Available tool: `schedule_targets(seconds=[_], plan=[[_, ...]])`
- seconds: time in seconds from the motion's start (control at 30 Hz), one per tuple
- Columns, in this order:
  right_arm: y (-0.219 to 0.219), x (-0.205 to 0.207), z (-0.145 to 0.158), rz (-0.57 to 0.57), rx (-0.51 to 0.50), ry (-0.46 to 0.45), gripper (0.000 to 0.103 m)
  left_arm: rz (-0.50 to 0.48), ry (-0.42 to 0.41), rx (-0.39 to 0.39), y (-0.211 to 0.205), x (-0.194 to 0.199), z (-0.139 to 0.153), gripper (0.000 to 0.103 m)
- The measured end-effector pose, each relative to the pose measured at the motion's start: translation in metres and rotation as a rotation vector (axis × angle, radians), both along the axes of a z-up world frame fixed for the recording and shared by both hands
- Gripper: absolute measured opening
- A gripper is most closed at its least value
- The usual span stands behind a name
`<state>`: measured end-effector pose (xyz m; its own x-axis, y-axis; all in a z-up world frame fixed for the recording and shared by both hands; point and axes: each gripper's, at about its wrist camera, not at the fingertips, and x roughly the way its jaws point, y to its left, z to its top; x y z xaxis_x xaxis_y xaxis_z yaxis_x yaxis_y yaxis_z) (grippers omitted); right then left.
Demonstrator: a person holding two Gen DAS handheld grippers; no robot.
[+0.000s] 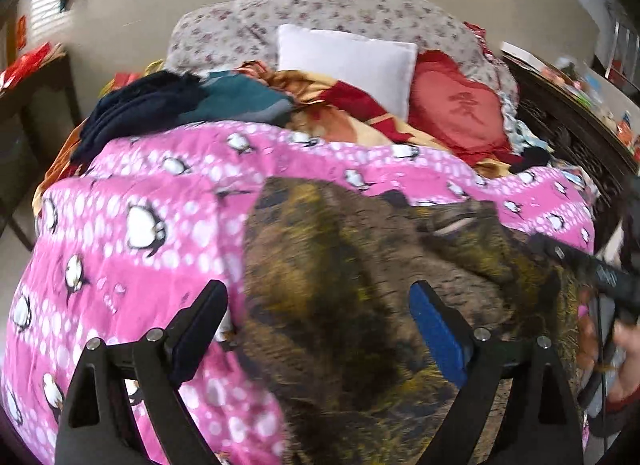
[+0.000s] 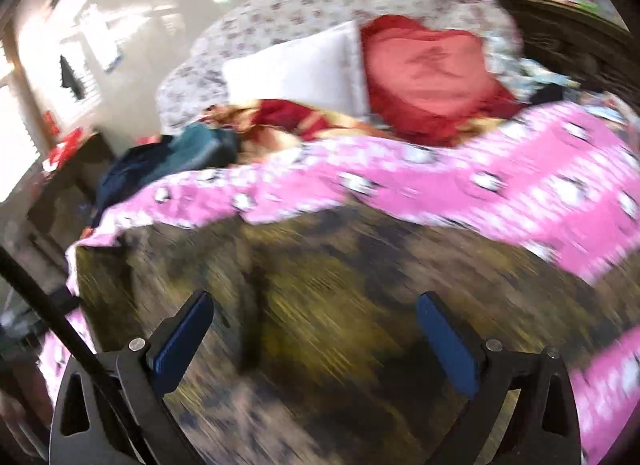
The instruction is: Fold small clothes
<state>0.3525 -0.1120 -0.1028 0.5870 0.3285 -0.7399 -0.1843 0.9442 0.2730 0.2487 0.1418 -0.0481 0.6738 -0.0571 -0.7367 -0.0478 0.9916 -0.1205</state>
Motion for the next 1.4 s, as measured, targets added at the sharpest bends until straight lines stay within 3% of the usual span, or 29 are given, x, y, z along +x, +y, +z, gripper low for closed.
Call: schedule_targets(seconds=[0.1,0.13,0.17,0.2,0.23,0.3,0.47,0.53,0.63,0.8,0.9,0.97,1.0,1.03,1.1,1.17,1.23,1.3,1.37,1.4], plan=[[0.028,0.033,-0.015,0.034,0.019,0.035,0.103,0.017,0.020,0.006,0.006,0.001,-0.010,0.092],[0.036,0.040,-0.021,0.053,0.016,0.041,0.094,0.020,0.031,0.000,0.007,0.003,-0.013,0.092],[0.042,0.044,-0.027,0.069,-0.007,0.050,0.080,0.024,0.036,-0.004,0.009,0.004,-0.014,0.092],[0.044,0.046,-0.030,0.078,-0.011,0.058,0.026,0.029,0.034,-0.005,0.012,0.004,-0.013,0.092],[0.037,0.045,-0.028,0.076,0.029,0.058,0.009,0.035,0.024,-0.007,0.015,0.003,-0.011,0.092],[0.014,0.034,-0.014,0.058,0.079,-0.008,0.008,0.043,0.004,-0.010,0.022,-0.001,-0.006,0.092],[-0.057,0.011,0.025,-0.042,0.068,-0.110,0.008,0.067,-0.014,-0.041,0.029,0.004,-0.001,0.092],[-0.069,0.009,0.027,-0.053,0.046,-0.110,0.009,0.065,-0.008,-0.056,0.026,0.005,-0.004,0.092],[-0.063,0.003,0.018,-0.070,-0.089,-0.101,0.009,0.059,-0.002,-0.043,0.020,0.004,-0.006,0.092],[-0.098,-0.032,0.022,-0.177,-0.137,-0.147,0.008,0.063,-0.005,0.028,0.017,0.007,-0.010,0.092],[-0.127,-0.053,0.020,-0.255,-0.153,-0.155,0.009,0.083,0.010,0.007,0.021,0.013,-0.017,0.092],[-0.129,-0.052,0.001,-0.206,-0.192,-0.068,0.022,0.088,0.019,-0.003,0.021,0.016,-0.021,0.092],[-0.133,-0.050,-0.009,-0.193,-0.191,-0.015,0.057,0.087,0.022,0.001,0.020,0.017,-0.023,0.092],[-0.139,-0.050,-0.014,-0.200,-0.185,0.014,0.073,0.087,0.024,0.006,0.018,0.017,-0.023,0.092],[-0.159,-0.055,-0.005,-0.262,-0.119,-0.029,0.074,0.084,0.029,0.019,0.015,0.019,-0.024,0.092],[-0.175,-0.054,0.007,-0.322,-0.033,-0.078,0.081,0.084,0.032,0.030,0.012,0.022,-0.024,0.092],[-0.176,-0.039,0.010,-0.324,-0.012,-0.079,0.090,0.079,0.035,0.039,0.007,0.027,-0.024,0.092],[-0.167,-0.022,0.005,-0.295,-0.038,-0.038,0.090,0.075,0.039,0.066,-0.001,0.035,-0.026,0.092],[-0.153,0.000,-0.009,-0.227,-0.060,0.020,0.083,0.087,0.050,0.098,-0.006,0.043,-0.031,0.092],[-0.147,0.004,-0.014,-0.190,-0.079,0.039,0.042,0.097,0.059,0.118,-0.007,0.047,-0.034,0.092]])
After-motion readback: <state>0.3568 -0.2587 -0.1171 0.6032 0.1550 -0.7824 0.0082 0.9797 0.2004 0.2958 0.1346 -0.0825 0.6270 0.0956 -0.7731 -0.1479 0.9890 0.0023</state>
